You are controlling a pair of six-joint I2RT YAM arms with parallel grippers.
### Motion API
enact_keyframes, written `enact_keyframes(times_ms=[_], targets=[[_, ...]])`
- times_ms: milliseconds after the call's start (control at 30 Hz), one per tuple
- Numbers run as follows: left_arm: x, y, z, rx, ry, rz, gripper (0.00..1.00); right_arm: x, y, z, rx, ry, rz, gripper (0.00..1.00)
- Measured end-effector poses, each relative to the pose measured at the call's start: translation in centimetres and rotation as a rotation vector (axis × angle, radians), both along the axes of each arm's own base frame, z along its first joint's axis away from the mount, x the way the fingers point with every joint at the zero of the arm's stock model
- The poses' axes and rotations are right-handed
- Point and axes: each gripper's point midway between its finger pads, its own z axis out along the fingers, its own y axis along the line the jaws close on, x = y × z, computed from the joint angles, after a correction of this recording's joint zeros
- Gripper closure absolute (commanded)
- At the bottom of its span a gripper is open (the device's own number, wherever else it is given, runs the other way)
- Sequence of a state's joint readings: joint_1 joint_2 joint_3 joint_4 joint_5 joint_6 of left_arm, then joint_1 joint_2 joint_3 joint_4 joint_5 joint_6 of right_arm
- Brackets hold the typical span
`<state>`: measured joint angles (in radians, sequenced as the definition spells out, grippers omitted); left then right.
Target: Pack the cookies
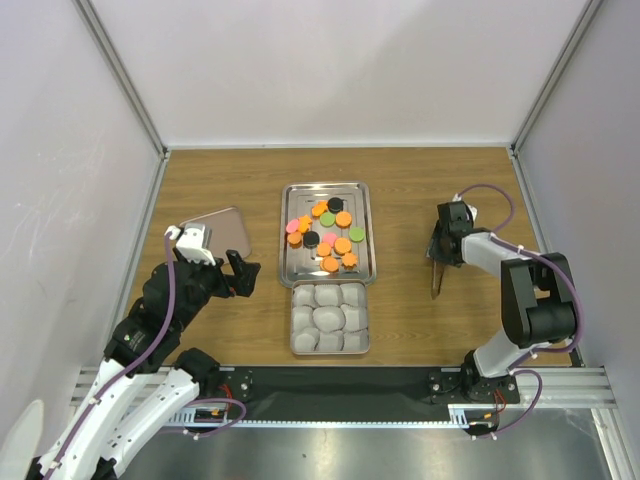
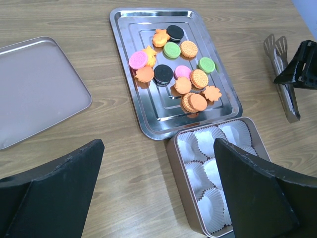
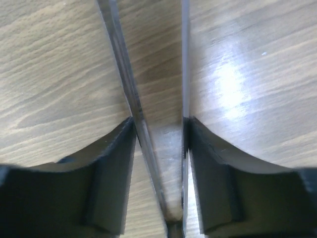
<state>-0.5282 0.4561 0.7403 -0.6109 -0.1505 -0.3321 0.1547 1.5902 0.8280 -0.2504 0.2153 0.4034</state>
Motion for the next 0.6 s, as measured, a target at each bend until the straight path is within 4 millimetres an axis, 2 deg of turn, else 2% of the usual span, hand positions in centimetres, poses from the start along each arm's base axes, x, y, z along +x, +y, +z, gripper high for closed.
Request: enact_keyframes(times_ms=[167,267,367,500,600], targets=[[0.0,0.0,0.0,0.001,0.002,0.000,0.00,0.2,0.3,0.5,-0.001,0.028,0.011,0.53],[0.0,0.0,0.0,0.001,0.001,0.000,0.00,0.6,0.6,2.0,-0.014,0.025,0.027,0.53],[0.0,0.0,0.0,0.001,0.002,0.000,0.00,1.3,1.5,4.5,-0.013,-0.013,0.055,0.53],[0.1,-0.1,-0.1,0.004,0.006,0.000,0.00,2.2,3.0,9.5,0.004,-0.116,0.106,0.53],[0.2,-0.1,-0.2,0.006,0.011,0.000,0.00,2.0,4.3,12.9,0.025,-0.182,0.151,0.53]])
